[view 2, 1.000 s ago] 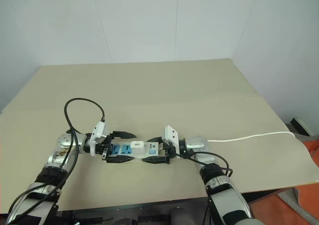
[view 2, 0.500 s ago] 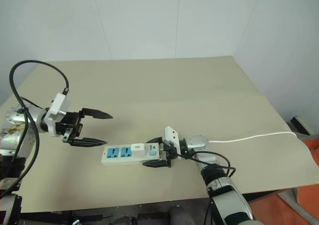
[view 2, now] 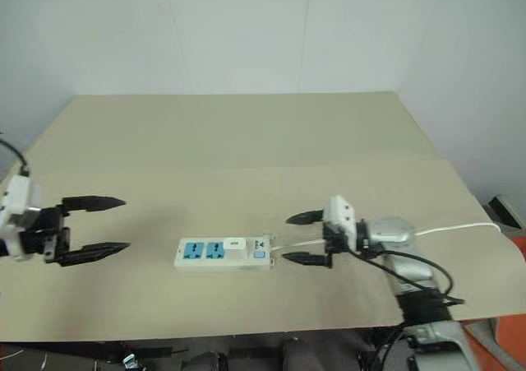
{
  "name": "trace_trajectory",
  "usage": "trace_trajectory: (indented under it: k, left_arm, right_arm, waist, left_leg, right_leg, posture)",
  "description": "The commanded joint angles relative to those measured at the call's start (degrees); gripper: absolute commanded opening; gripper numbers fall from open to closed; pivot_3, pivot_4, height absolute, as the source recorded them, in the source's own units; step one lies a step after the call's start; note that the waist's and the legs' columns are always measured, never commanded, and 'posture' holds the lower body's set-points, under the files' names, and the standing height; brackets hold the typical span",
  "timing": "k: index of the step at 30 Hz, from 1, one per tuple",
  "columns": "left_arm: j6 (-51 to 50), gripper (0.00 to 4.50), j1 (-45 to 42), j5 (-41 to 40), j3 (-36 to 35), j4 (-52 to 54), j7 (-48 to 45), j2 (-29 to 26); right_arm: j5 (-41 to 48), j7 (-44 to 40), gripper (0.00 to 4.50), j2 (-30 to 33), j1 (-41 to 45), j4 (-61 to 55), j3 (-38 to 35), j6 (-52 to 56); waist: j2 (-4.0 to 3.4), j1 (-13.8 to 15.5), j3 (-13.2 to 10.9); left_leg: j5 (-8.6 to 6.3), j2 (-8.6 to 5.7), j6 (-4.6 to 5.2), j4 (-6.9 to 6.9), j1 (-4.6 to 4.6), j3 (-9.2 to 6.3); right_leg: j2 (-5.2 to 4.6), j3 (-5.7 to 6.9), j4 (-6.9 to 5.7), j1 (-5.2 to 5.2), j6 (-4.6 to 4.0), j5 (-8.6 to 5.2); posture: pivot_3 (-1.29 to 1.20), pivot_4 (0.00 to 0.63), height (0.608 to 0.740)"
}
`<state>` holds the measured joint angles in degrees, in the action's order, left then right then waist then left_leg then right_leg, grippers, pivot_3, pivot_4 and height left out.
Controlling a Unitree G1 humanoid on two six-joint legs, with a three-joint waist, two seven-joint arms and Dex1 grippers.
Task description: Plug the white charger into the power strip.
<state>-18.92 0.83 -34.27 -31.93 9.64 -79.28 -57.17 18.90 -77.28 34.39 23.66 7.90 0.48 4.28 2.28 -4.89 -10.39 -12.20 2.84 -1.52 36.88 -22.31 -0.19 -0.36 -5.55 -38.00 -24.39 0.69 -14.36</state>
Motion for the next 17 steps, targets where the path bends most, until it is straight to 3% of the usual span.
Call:
trace_trajectory:
  k: [1, 8, 17]
  left_arm:
    - [-2.9, 4.5, 5.0, -2.6, -7.3, 6.3, 1.6, 0.2]
    - [-5.8, 4.5, 14.0, -3.8, -16.9, 10.3, 2.6, 1.3]
    - [-5.7, 4.5, 12.0, -5.6, -13.4, 10.5, 5.2, 1.4]
  right_arm:
    - [2.9, 0.1, 4.47, 3.5, -0.9, -2.9, -3.8, 1.4]
    - [4.6, 0.8, 4.47, 10.3, -3.4, -3.6, -8.5, 2.5]
    - [7.1, 0.4, 4.47, 13.6, -4.7, -5.6, -9.6, 5.5]
  waist:
    - [0.0, 0.2, 0.0]
    - [0.01, 0.9, 0.0]
    - [0.02, 0.9, 0.0]
  left_leg:
    - [0.0, 0.0, 0.0, 0.0, 0.01, 0.01]
    - [0.0, 0.0, 0.0, -0.01, 0.04, 0.1]
    - [0.0, 0.0, 0.0, -0.01, 0.05, 0.15]
  right_leg:
    - [-0.01, 0.0, 0.0, 0.0, -0.01, -0.01]
    - [-0.01, -0.03, 0.0, -0.03, -0.08, -0.06]
    - [-0.04, -0.02, 0.01, -0.01, -0.09, -0.07]
  posture:
    - [0.0, 0.15, 0.74]
    - [0.0, 0.15, 0.74]
    - [0.0, 0.15, 0.74]
